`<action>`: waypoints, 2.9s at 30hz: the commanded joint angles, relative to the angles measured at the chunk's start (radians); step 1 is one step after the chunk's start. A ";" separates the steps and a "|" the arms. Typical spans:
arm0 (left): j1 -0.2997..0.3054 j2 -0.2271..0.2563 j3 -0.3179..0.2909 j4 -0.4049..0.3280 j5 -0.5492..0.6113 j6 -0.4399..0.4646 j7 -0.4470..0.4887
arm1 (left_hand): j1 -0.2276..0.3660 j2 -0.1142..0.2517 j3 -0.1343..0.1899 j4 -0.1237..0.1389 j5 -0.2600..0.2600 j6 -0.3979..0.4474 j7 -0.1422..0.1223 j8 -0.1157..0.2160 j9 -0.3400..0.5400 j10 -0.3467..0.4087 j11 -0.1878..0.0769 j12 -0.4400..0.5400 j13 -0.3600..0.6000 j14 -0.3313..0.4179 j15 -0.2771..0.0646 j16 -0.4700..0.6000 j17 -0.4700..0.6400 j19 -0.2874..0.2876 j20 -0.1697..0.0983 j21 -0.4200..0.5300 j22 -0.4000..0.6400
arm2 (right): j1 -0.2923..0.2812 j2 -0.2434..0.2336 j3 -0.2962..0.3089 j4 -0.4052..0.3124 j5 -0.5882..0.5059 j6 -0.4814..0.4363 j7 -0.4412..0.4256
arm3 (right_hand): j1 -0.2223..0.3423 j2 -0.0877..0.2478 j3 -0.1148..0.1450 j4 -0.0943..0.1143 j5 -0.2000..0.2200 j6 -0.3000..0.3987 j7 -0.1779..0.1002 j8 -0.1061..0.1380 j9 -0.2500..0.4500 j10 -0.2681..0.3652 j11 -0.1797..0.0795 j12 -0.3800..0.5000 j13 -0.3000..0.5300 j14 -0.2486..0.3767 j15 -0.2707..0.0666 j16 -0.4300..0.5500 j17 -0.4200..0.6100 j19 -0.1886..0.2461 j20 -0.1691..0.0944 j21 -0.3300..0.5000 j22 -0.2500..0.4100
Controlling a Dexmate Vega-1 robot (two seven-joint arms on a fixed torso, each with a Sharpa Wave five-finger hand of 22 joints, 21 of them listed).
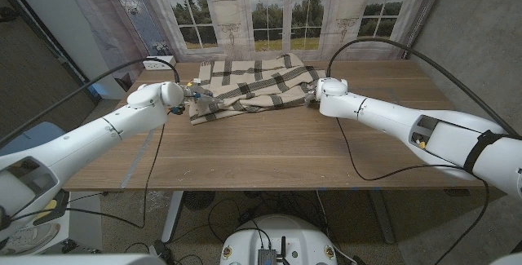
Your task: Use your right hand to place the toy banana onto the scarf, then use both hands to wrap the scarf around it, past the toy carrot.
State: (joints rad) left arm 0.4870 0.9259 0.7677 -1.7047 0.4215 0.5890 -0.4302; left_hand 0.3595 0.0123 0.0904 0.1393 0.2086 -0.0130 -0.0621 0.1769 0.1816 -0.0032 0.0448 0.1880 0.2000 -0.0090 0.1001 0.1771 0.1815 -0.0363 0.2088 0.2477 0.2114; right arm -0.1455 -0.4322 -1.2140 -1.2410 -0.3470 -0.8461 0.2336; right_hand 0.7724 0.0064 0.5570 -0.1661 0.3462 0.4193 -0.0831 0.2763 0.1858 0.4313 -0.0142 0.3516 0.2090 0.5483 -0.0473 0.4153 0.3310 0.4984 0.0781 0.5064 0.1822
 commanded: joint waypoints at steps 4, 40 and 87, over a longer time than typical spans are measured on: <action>-0.036 -0.012 0.033 0.043 -0.017 -0.054 -0.045 | -0.011 -0.004 -0.006 -0.002 0.010 -0.005 -0.005 0.007 0.001 -0.005 0.000 0.008 0.000 -0.008 -0.001 0.006 0.002 -0.006 0.004 -0.001 0.005 | -0.133 -0.023 0.085 0.004 -0.067 0.152 -0.334 | 0.372 0.092 0.006 -0.026 -0.138 0.500 -0.037 0.063 0.001 0.413 -0.084 0.145 0.034 0.300 -0.191 0.199 0.185 0.098 -0.095 0.067 0.011; 0.020 0.043 0.004 -0.029 -0.015 -0.077 -0.082 | -0.019 -0.007 -0.017 -0.006 0.018 -0.007 -0.003 0.010 0.001 -0.013 -0.010 0.012 -0.001 -0.018 -0.017 0.008 0.002 -0.015 0.004 -0.004 0.006 | 0.110 0.009 -0.056 0.249 -0.606 0.849 -0.435 | 0.584 0.035 -0.064 -0.004 -0.149 0.696 -0.043 0.052 0.017 0.552 -0.092 0.261 0.136 0.396 -0.191 0.217 0.314 0.119 -0.203 0.185 0.022; 0.071 0.051 -0.022 -0.004 -0.064 -0.078 -0.029 | -0.024 -0.011 -0.029 -0.012 0.028 -0.012 -0.004 0.011 0.001 -0.018 -0.006 0.016 -0.001 -0.021 -0.017 0.010 0.001 -0.017 0.004 -0.004 0.007 | 0.432 0.589 -0.446 0.814 -0.725 0.765 -0.220 | 0.590 0.033 -0.073 0.002 -0.141 0.710 -0.048 0.031 0.020 0.554 -0.095 0.264 0.151 0.414 -0.191 0.174 0.335 0.098 -0.211 0.225 0.015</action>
State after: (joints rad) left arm 0.5556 0.9833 0.7450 -1.7321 0.3720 0.5201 -0.4705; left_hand 0.3424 0.0031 0.0642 0.1242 0.2299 -0.0219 -0.0607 0.1809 0.1815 -0.0139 0.0339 0.1999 0.1934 -0.0268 0.0822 0.1820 0.1812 -0.0450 0.2070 0.2438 0.2166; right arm 0.2737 0.0629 -1.6452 -0.4374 -0.9997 0.0166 -0.1007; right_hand 1.3505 0.0344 0.4883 -0.1667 0.2008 1.1187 -0.1272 0.3089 0.2025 0.9775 -0.1139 0.6136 0.3544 0.9542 -0.1374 0.5938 0.6611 0.5999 -0.0533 0.7270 0.1951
